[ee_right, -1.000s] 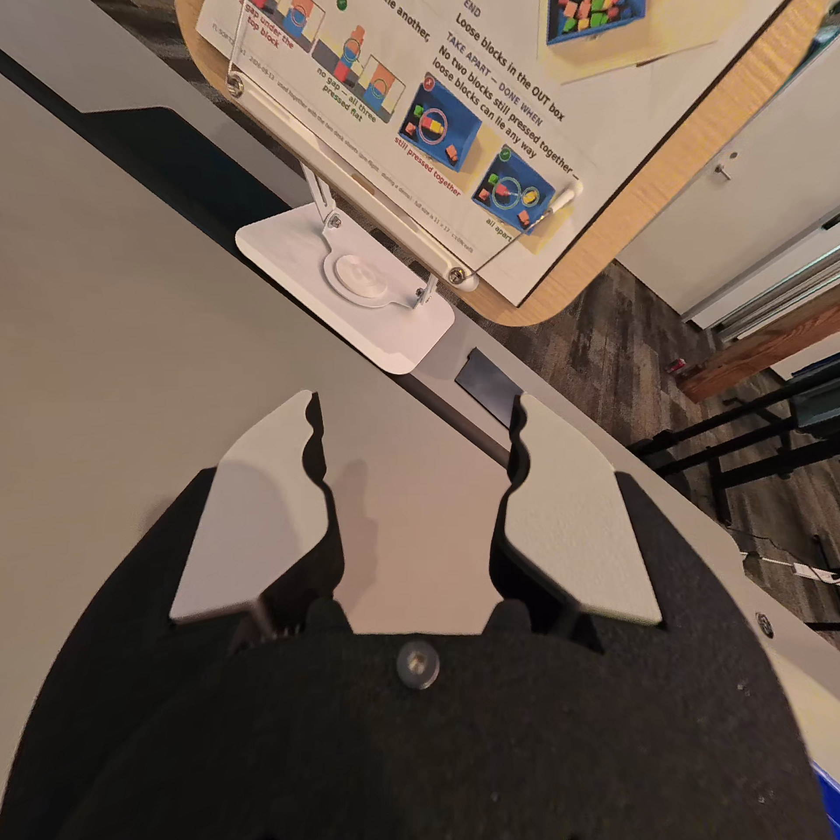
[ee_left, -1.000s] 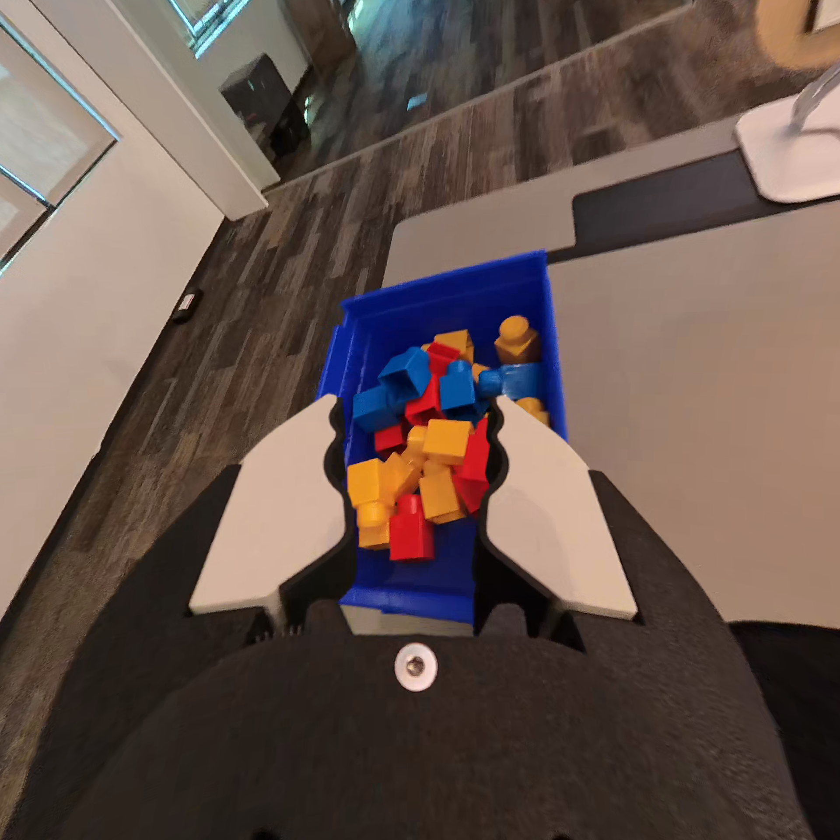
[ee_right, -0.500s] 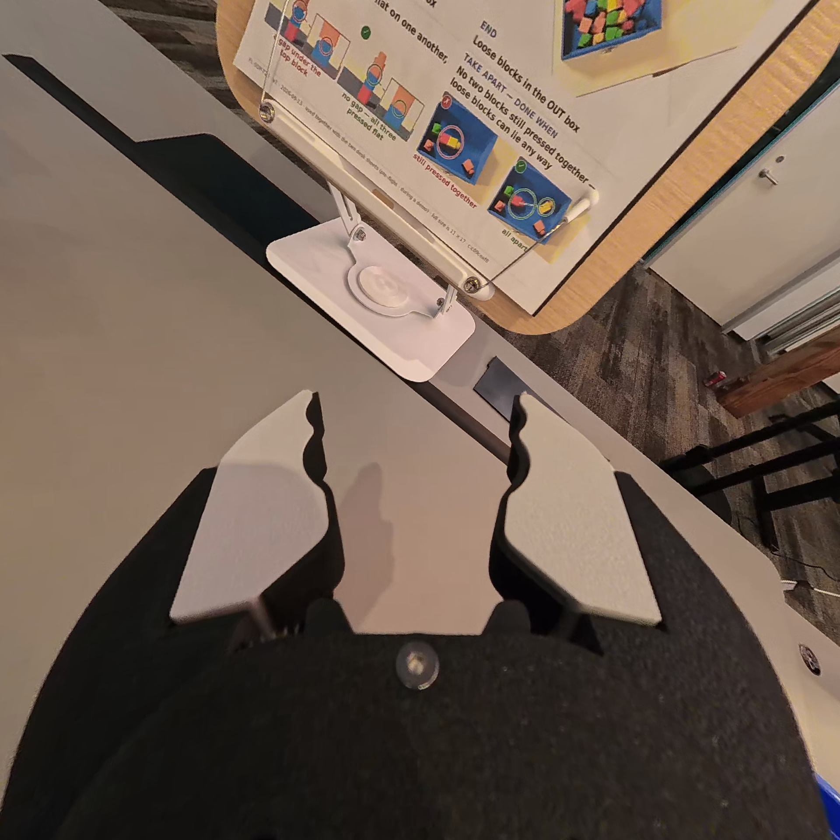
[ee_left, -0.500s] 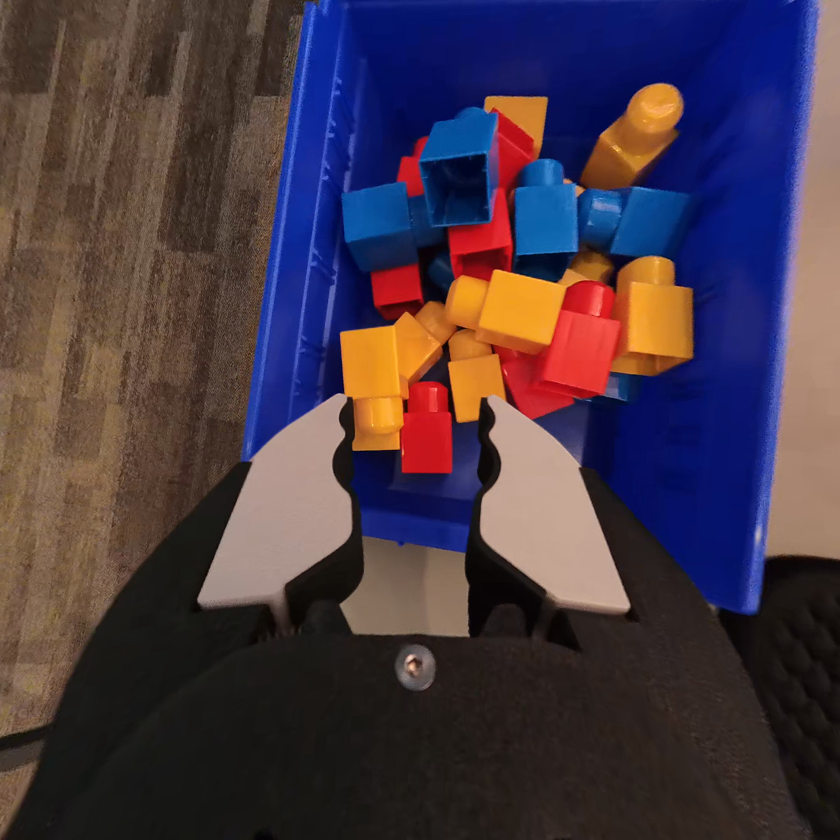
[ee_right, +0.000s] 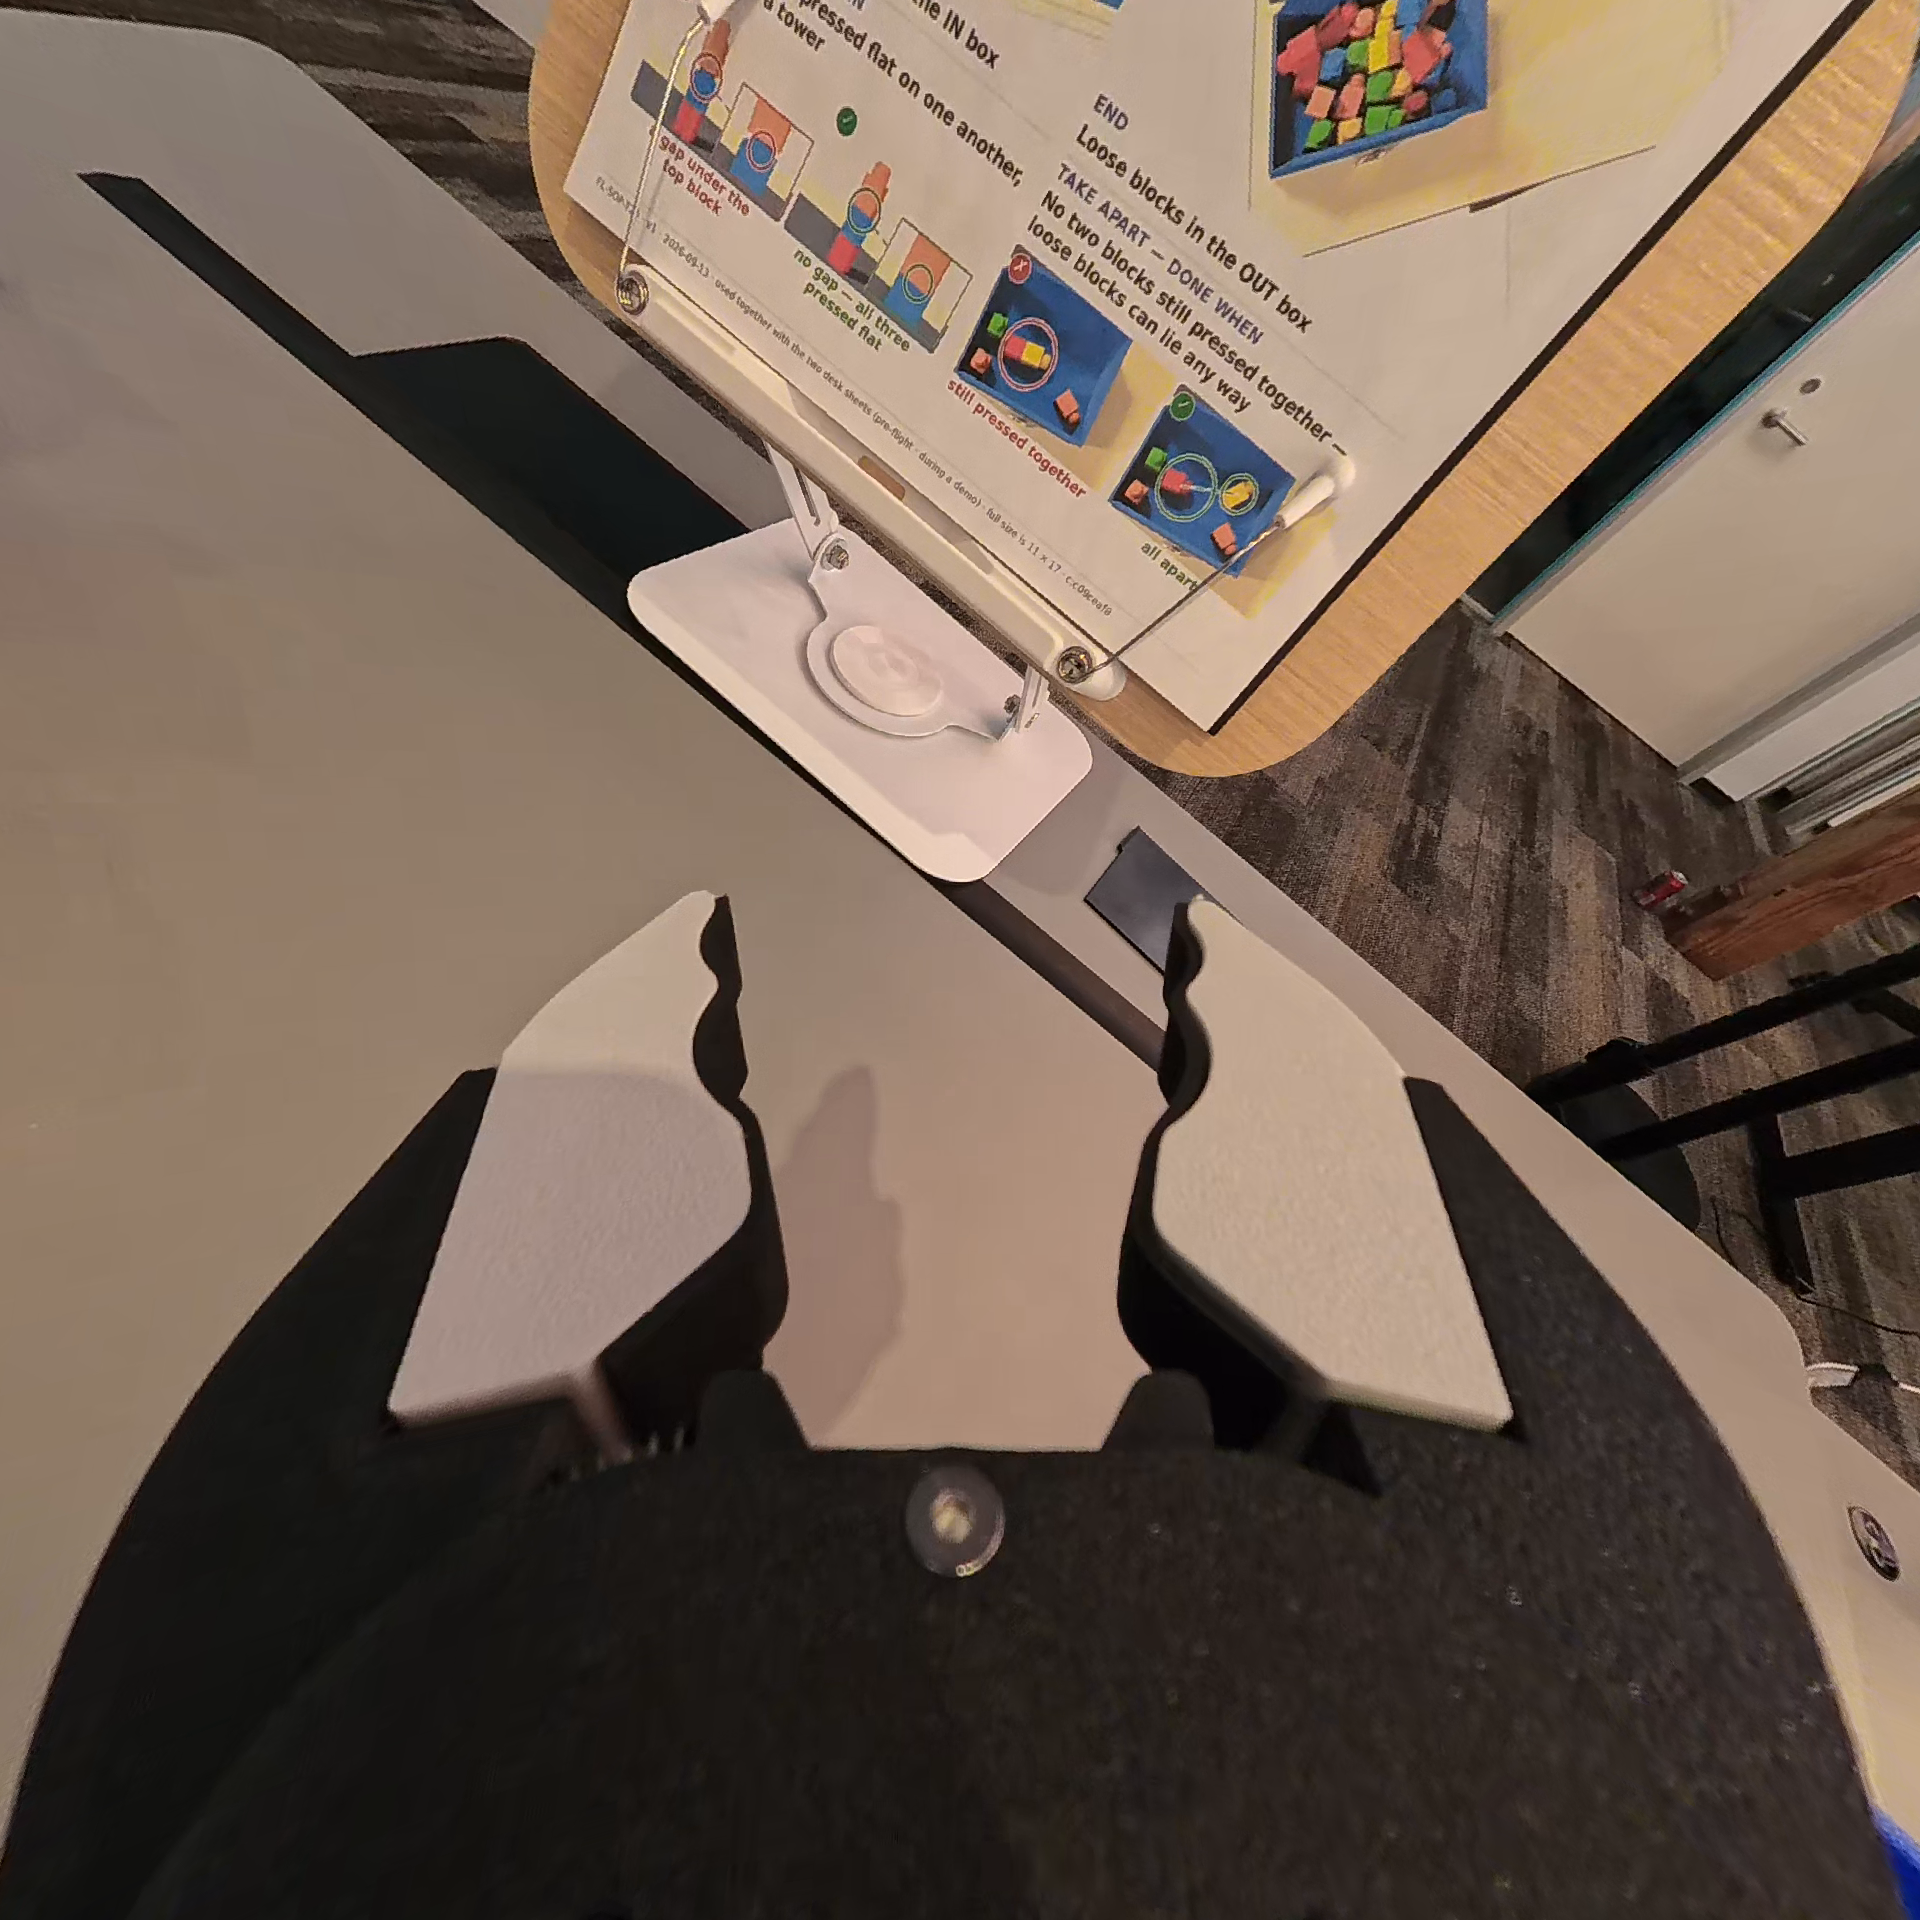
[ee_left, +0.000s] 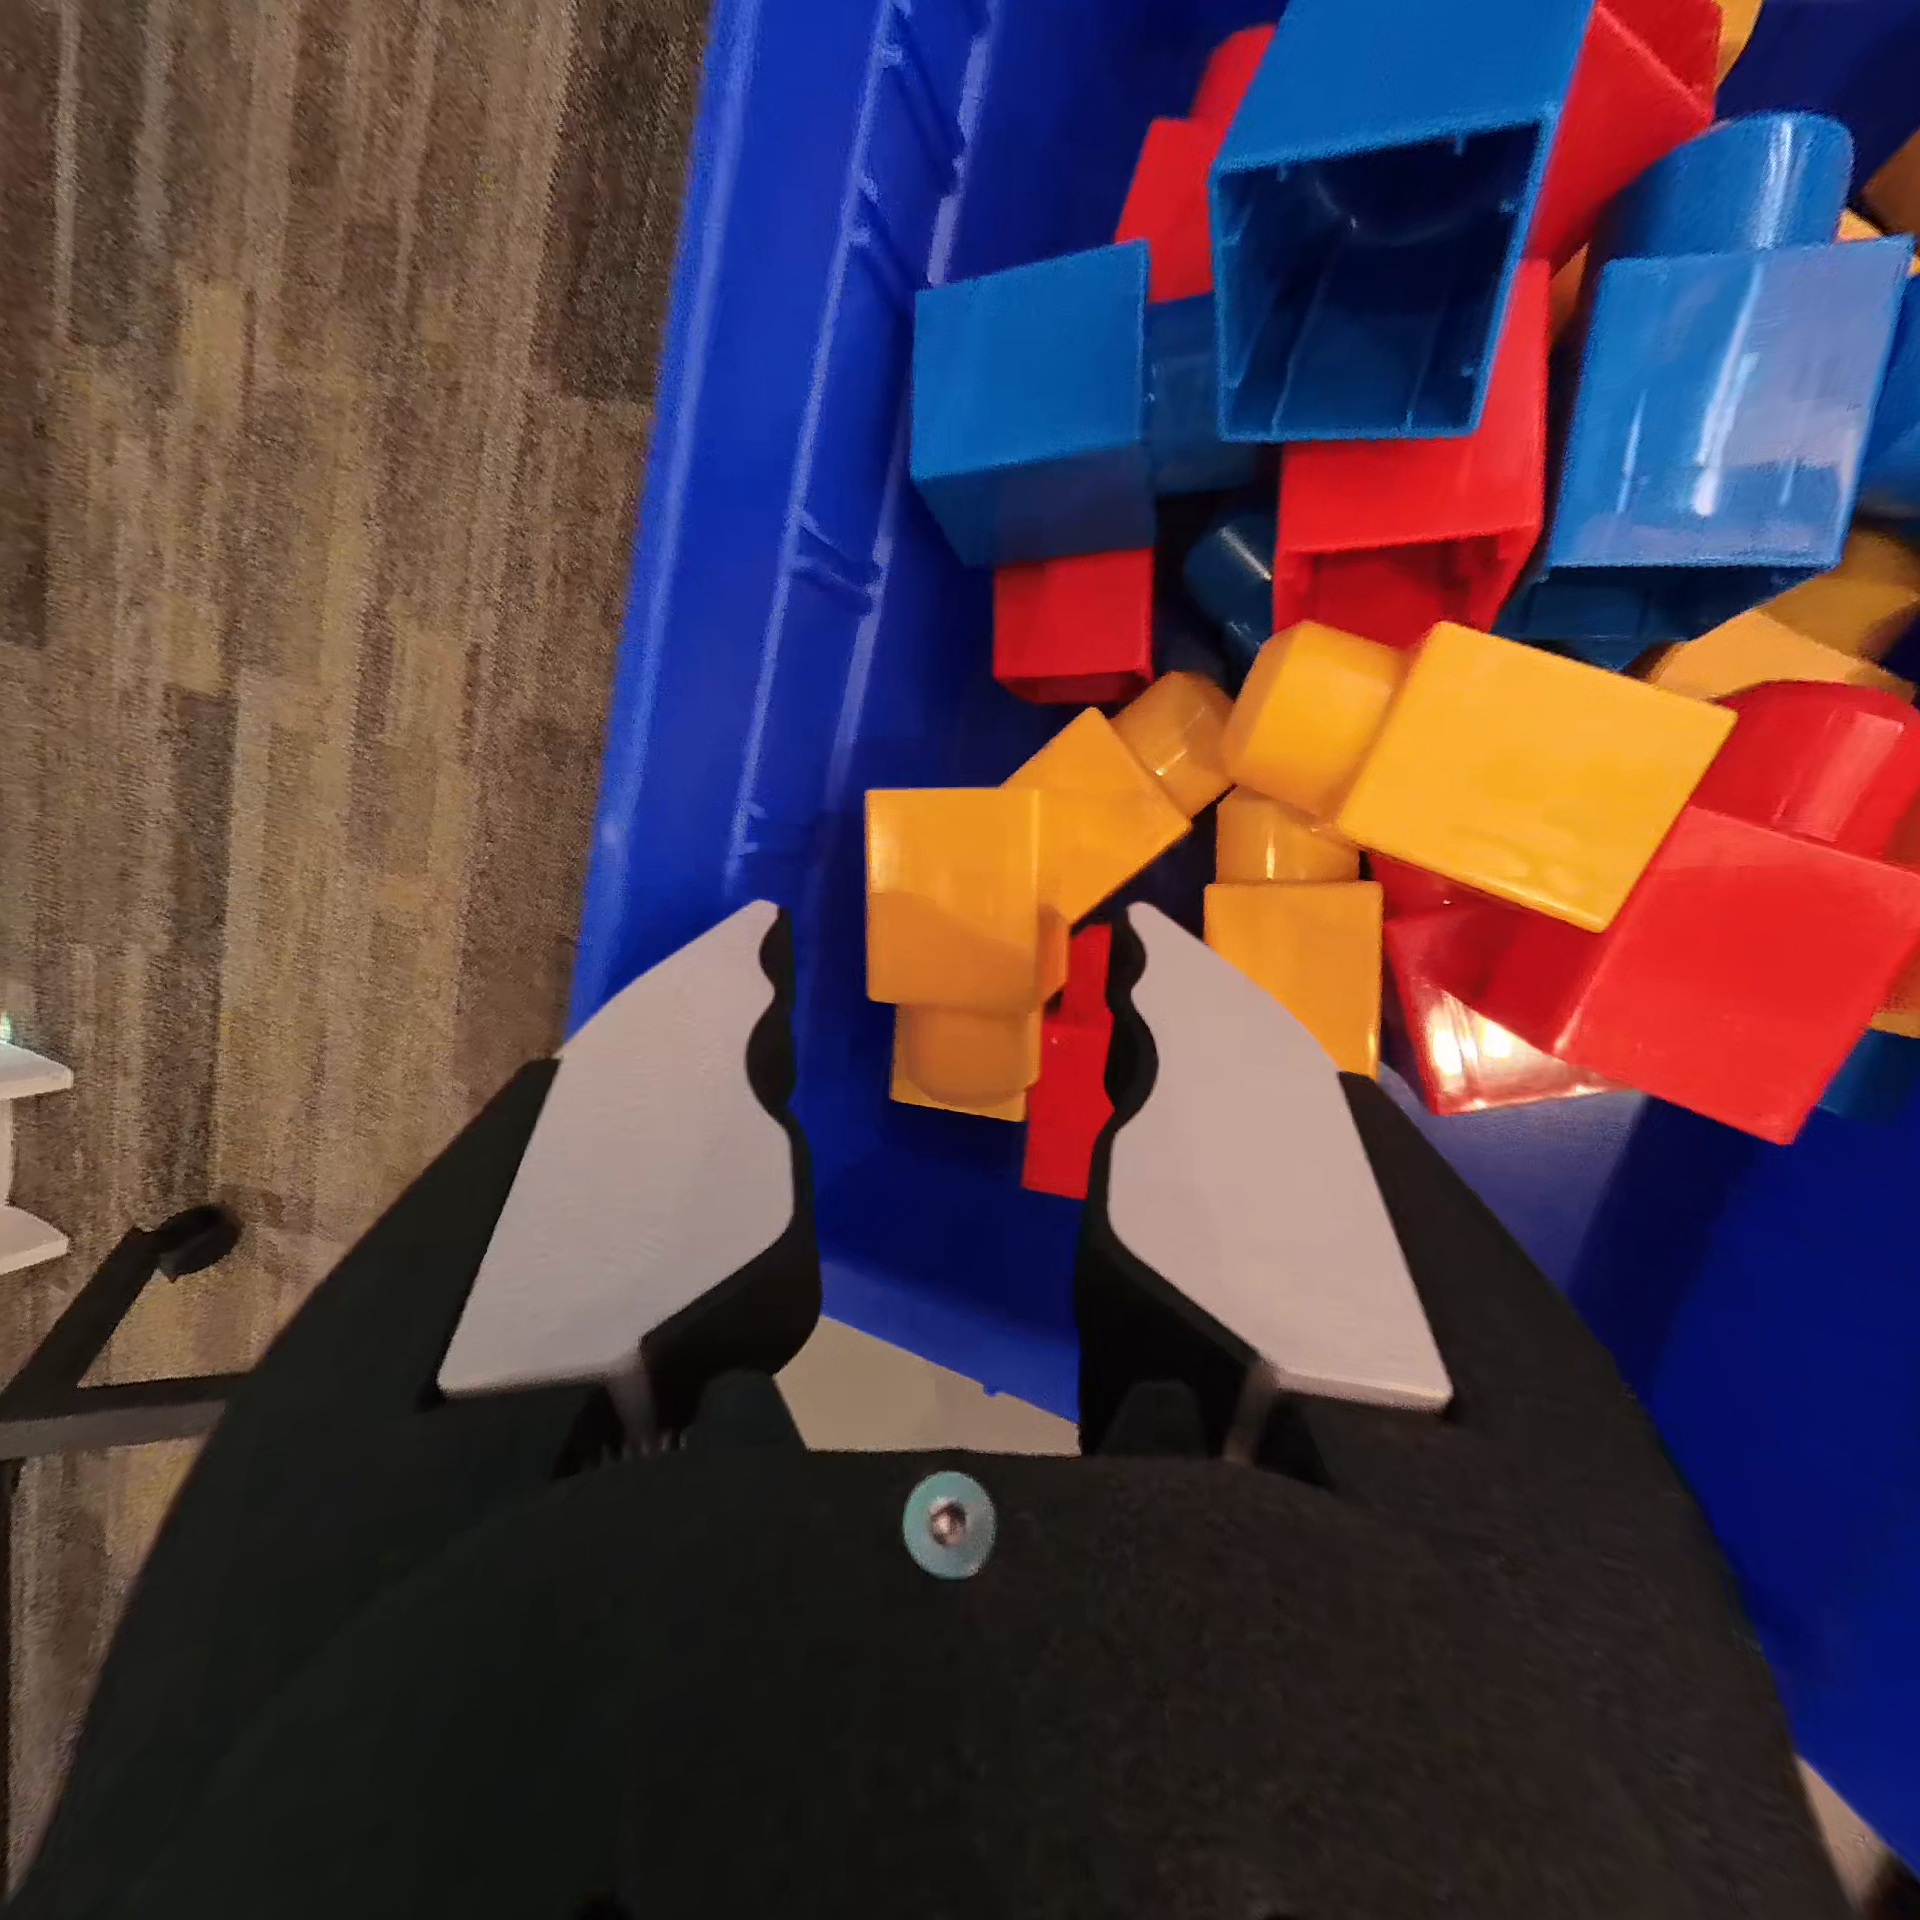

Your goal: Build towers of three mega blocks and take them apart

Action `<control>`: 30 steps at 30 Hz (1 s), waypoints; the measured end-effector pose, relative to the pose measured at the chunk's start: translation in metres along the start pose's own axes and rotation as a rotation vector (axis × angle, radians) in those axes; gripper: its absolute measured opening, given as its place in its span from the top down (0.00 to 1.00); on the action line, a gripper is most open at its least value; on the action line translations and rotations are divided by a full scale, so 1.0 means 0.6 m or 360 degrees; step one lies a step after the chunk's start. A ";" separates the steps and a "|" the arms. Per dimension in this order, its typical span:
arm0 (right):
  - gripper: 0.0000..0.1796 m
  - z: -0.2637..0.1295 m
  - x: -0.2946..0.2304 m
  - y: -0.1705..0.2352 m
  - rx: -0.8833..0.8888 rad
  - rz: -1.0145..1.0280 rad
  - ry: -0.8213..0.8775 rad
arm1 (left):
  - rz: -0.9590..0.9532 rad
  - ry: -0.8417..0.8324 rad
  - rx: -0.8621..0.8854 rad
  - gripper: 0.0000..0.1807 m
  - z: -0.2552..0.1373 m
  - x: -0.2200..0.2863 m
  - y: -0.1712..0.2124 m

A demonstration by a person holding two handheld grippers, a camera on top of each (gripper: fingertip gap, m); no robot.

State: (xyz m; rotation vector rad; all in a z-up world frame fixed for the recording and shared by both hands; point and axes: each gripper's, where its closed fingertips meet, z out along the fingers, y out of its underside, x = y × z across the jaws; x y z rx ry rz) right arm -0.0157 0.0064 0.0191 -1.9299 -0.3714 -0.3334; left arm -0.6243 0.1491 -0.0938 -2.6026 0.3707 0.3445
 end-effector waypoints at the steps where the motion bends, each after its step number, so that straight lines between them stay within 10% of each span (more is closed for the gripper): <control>1: 0.57 0.000 0.001 0.000 0.0000 0.0000 0.0001 | 0.0000 0.0038 -0.0038 0.67 0.004 0.008 0.006; 19: 0.58 0.004 -0.006 0.001 -0.0014 -0.0032 -0.0024 | 0.0116 0.0231 0.0263 0.79 -0.059 0.042 -0.027; 24: 0.58 0.003 -0.013 -0.001 -0.0014 -0.0049 -0.0058 | 0.0479 0.0731 0.0710 0.79 -0.243 0.253 -0.088; 30: 0.62 -0.042 -0.160 -0.030 0.0314 -0.0450 -0.0779 | 0.1408 0.0978 0.0824 0.79 -0.365 0.522 -0.047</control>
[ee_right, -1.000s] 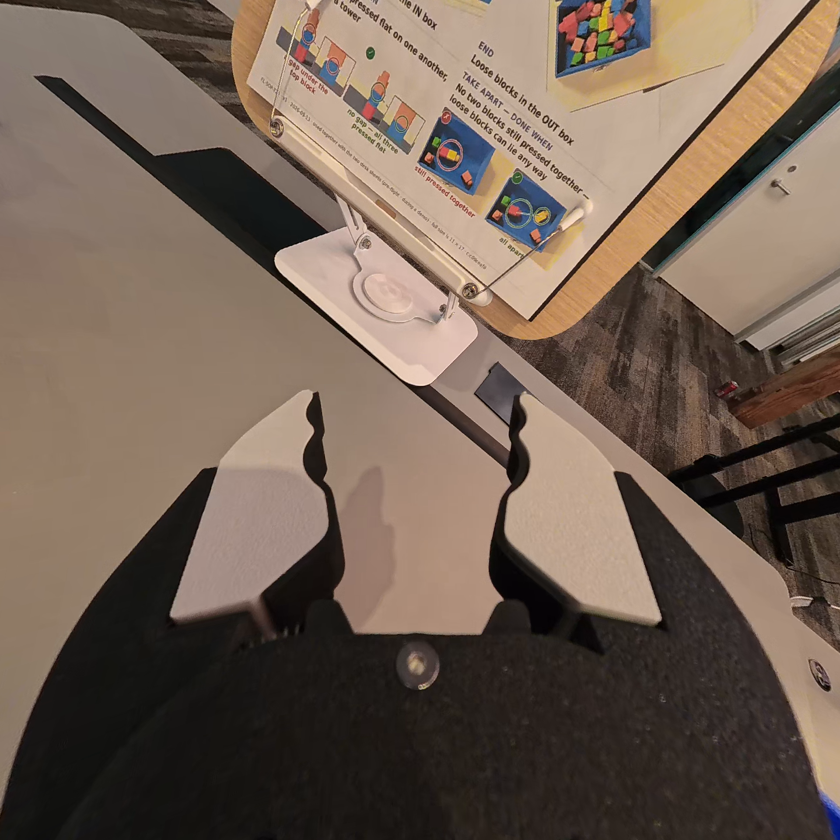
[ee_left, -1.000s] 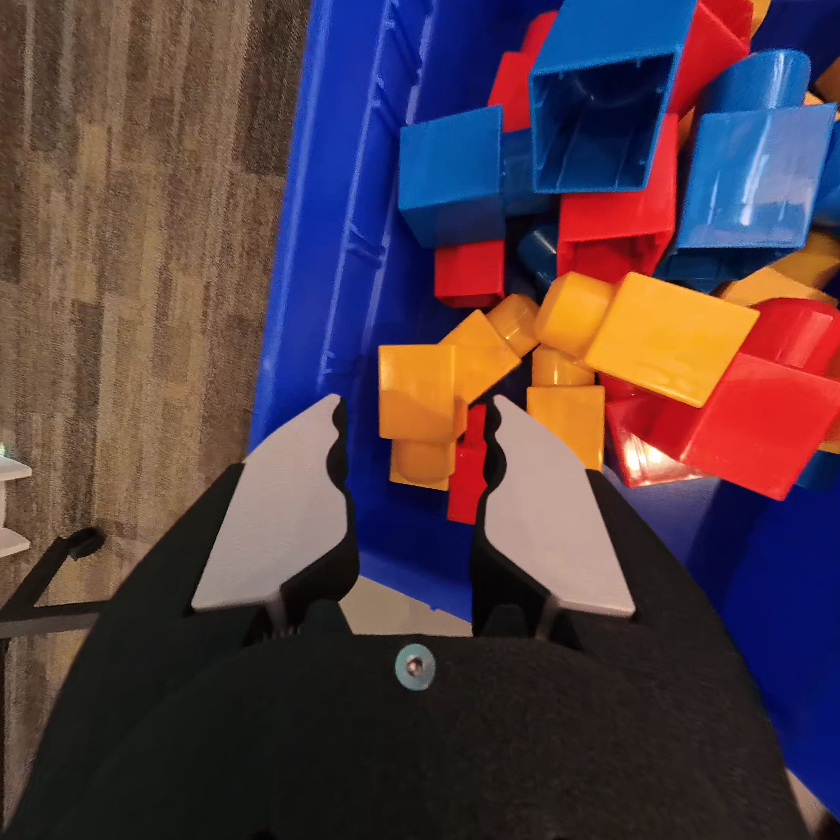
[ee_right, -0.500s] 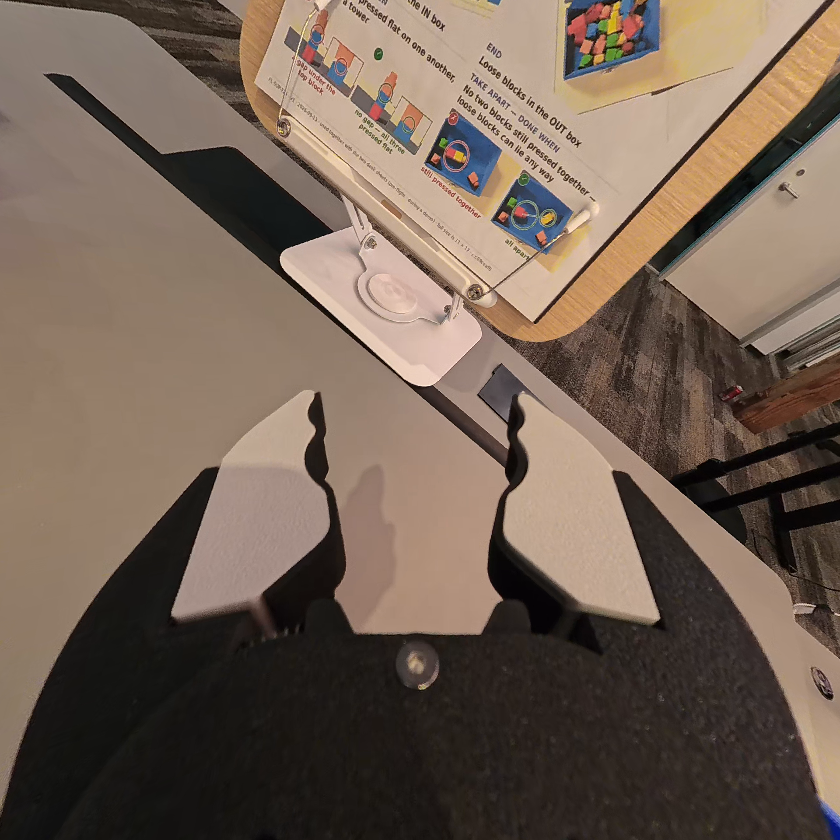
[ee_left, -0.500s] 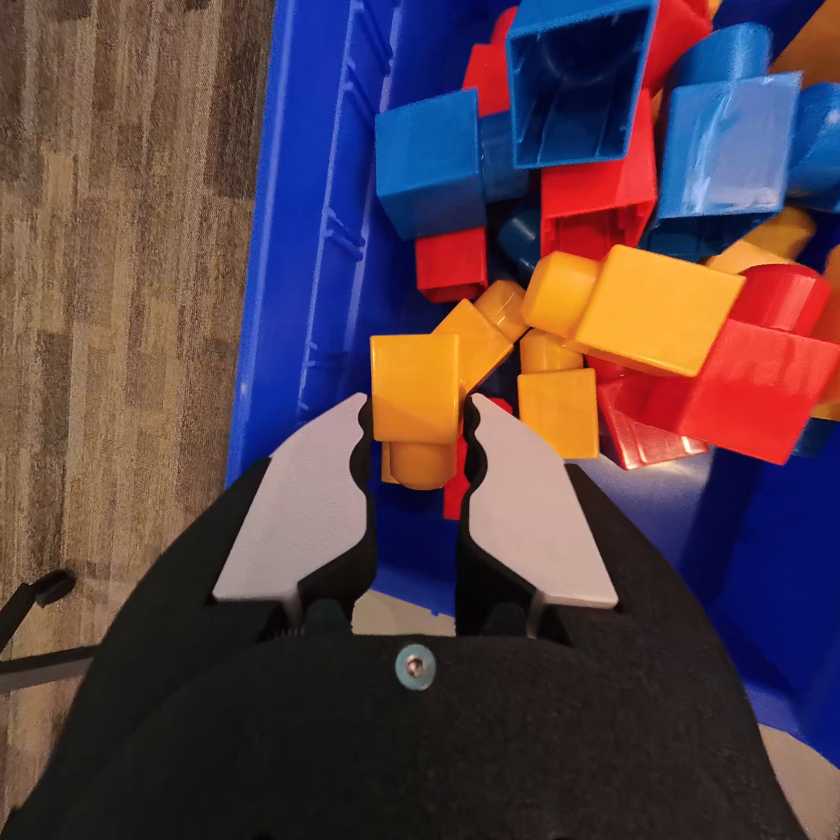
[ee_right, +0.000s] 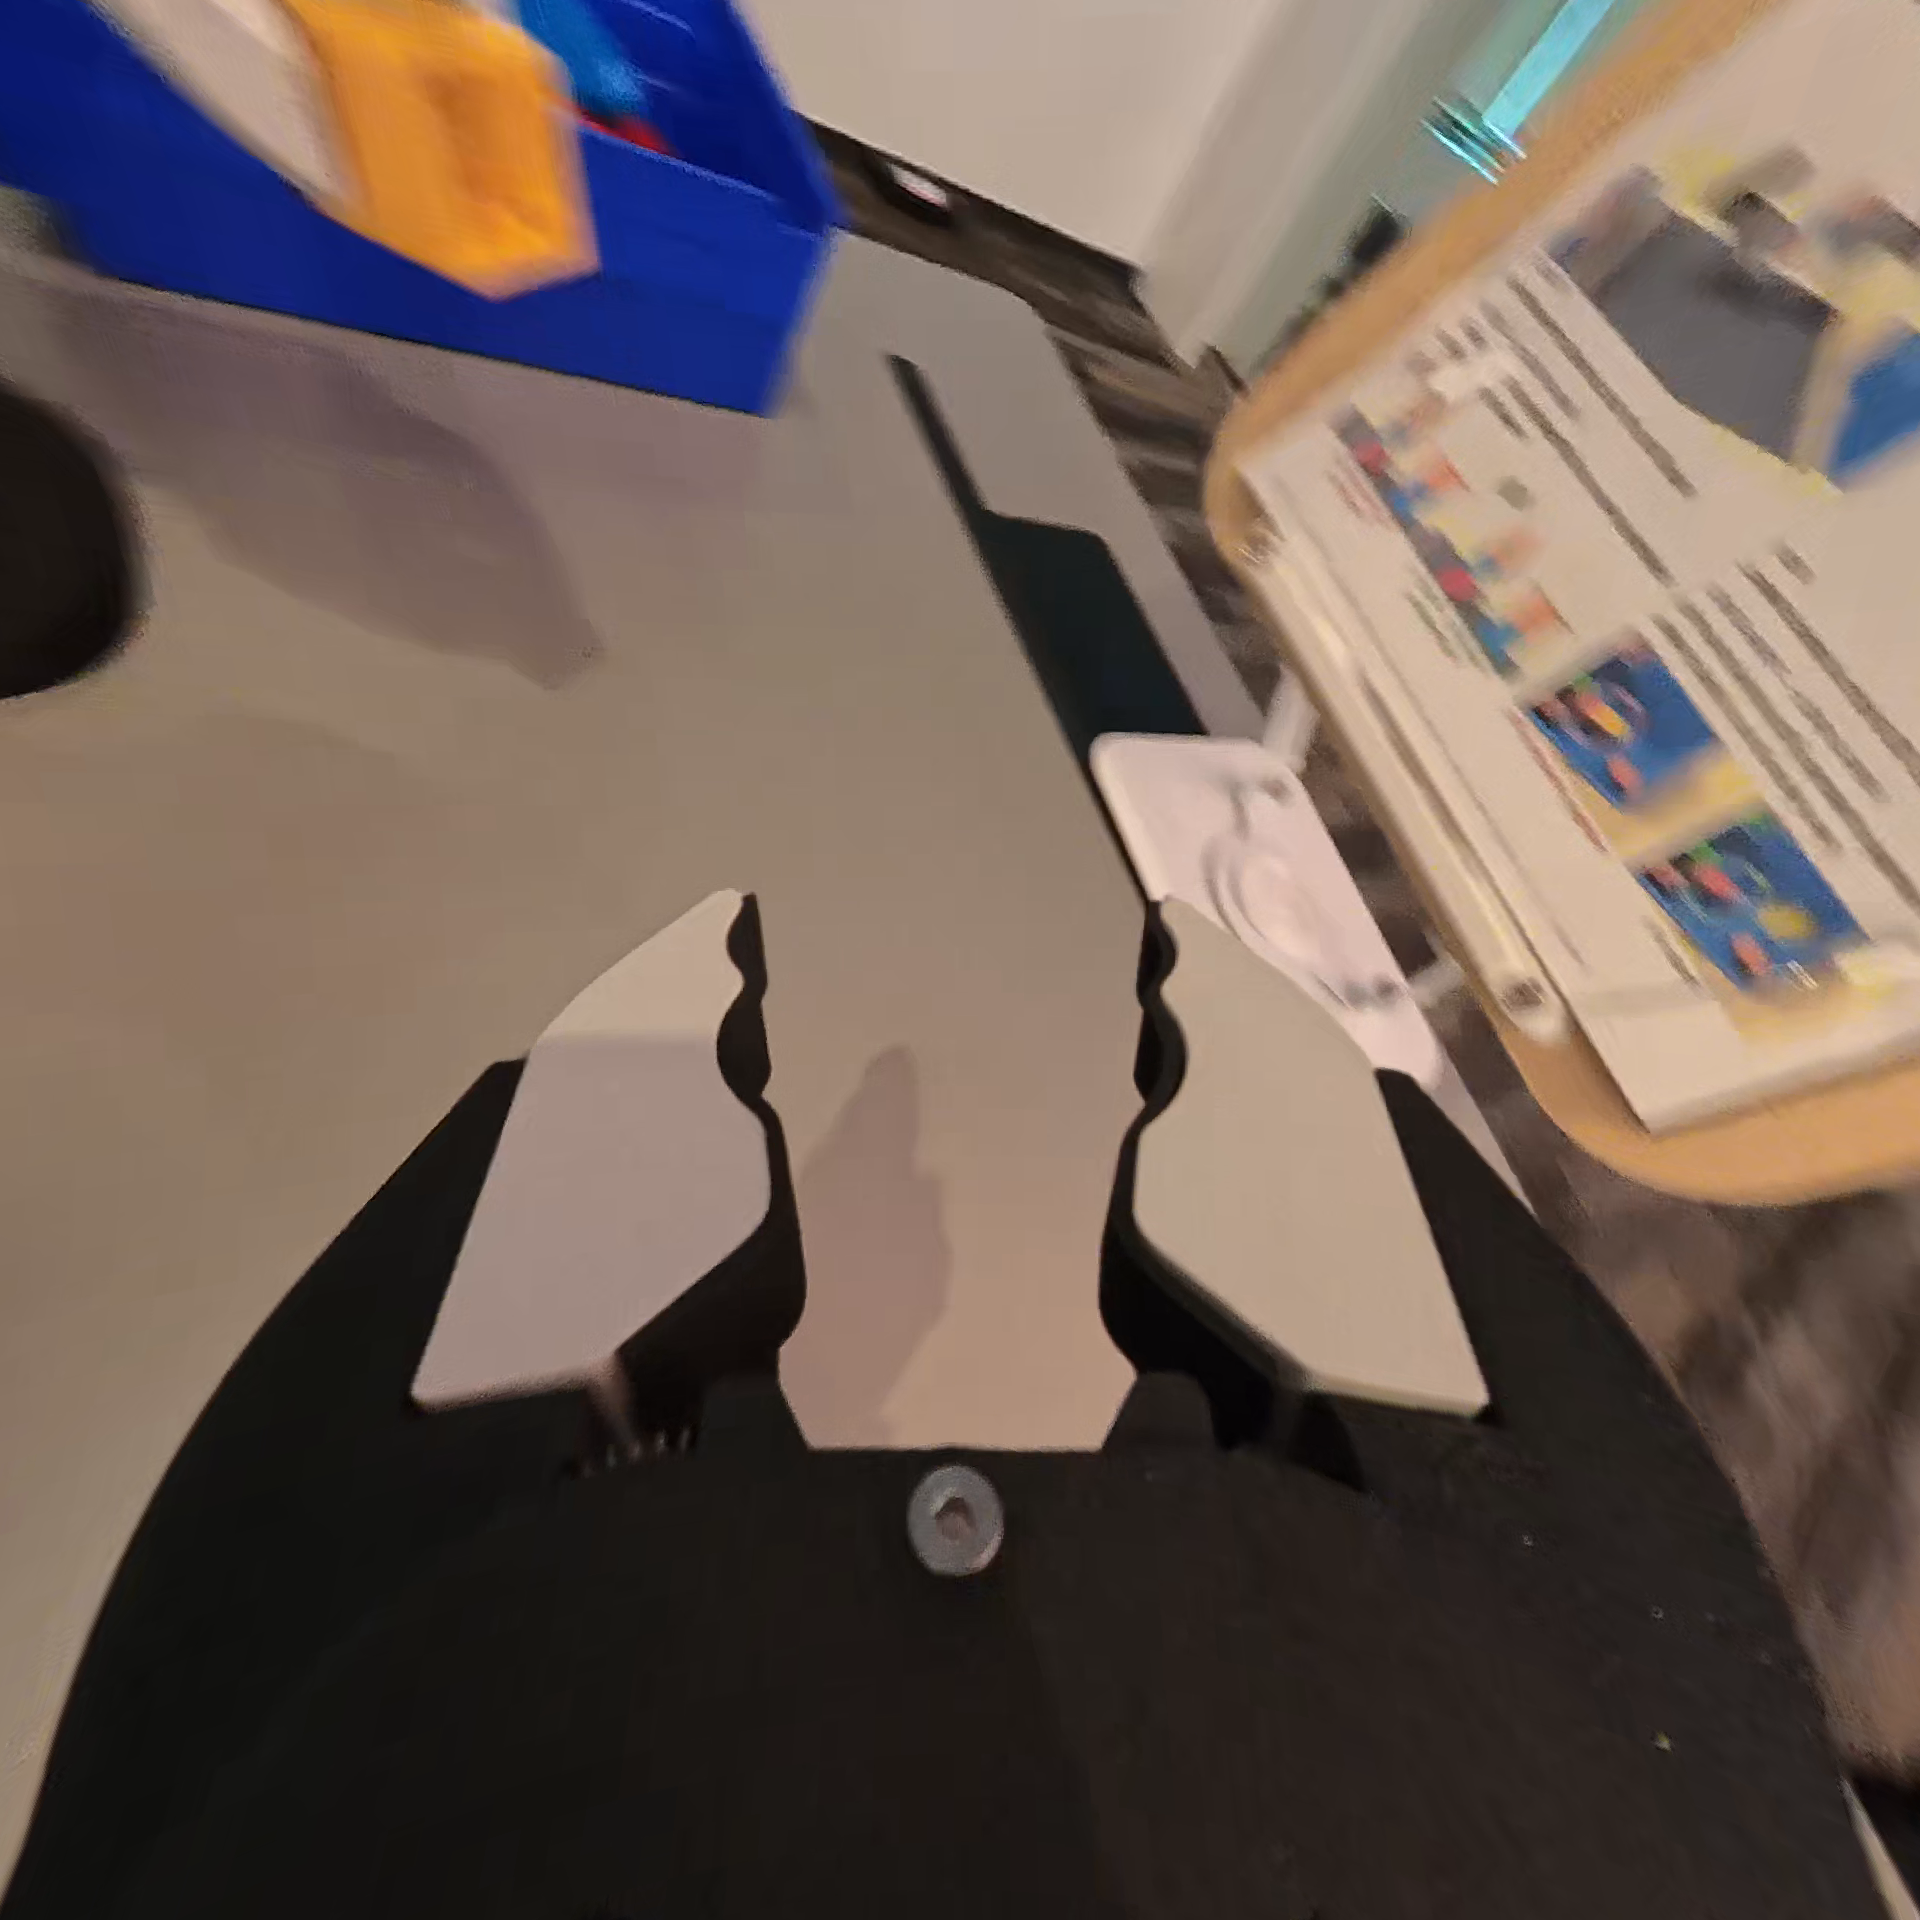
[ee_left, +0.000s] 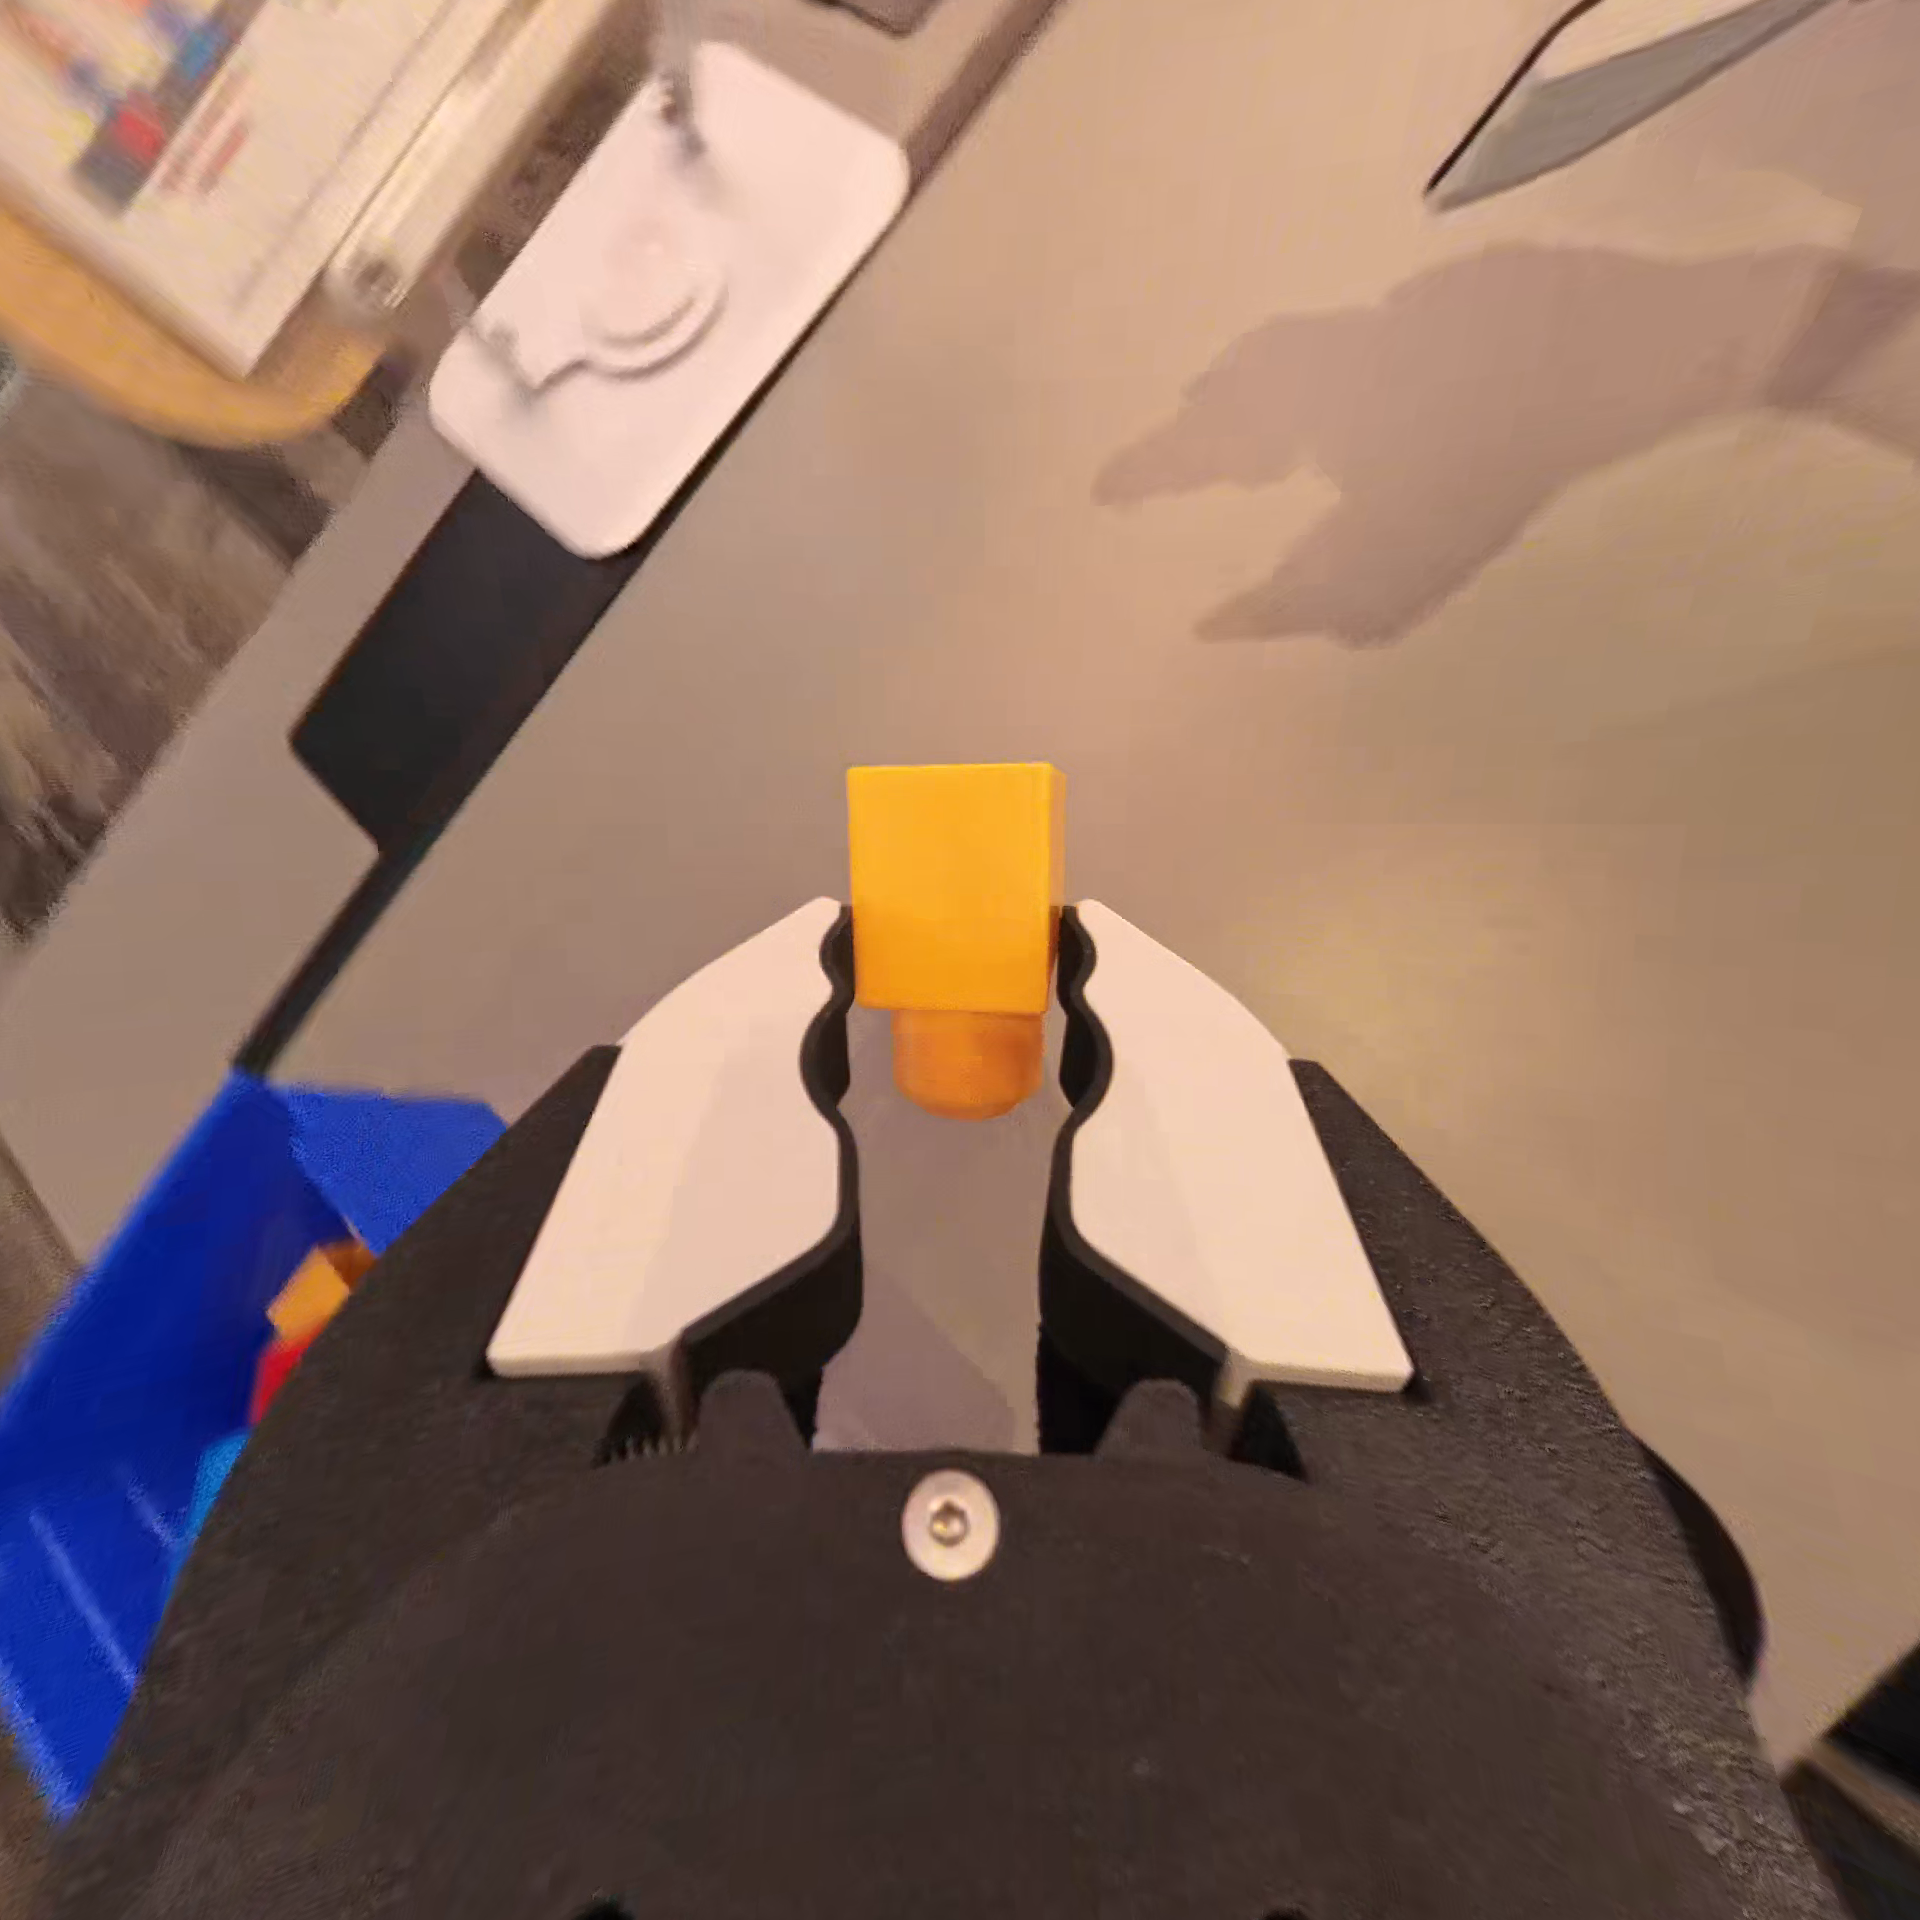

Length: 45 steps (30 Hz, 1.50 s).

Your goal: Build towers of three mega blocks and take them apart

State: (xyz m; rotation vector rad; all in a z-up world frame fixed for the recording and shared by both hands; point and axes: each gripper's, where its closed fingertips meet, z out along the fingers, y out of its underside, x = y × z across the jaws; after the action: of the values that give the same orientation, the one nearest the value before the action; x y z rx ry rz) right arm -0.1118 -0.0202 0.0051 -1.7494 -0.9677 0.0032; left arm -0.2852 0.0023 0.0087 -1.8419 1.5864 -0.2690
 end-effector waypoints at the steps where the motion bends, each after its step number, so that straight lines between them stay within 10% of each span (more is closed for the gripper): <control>1: 0.63 0.000 -0.022 -0.011 0.0052 -0.0021 -0.0105 | 0.0114 -0.0005 -0.0028 0.79 0.014 0.015 -0.015; 21: 0.80 0.028 -0.169 -0.060 0.0219 -0.0295 -0.0677 | 0.0849 0.0237 -0.0217 0.80 0.074 0.148 -0.067; 29: 0.80 0.003 -0.135 -0.096 0.0550 -0.0154 -0.0625 | 0.0414 0.0209 0.0284 0.67 0.044 0.109 -0.092; 36: 0.80 -0.036 -0.127 -0.130 0.0820 -0.0142 -0.0625 | -0.0064 0.0640 0.0805 0.73 -0.011 0.134 -0.131; 45: 0.80 -0.034 -0.129 -0.124 0.0794 -0.0126 -0.0639 | -0.0002 0.0631 0.0834 0.84 -0.017 0.140 -0.131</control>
State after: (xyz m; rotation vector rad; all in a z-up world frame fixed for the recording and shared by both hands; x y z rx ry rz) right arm -0.1988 -0.0769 0.0389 -1.2672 -1.2016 0.5198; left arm -0.2086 -0.0777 0.0417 -1.4329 1.5698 -1.0004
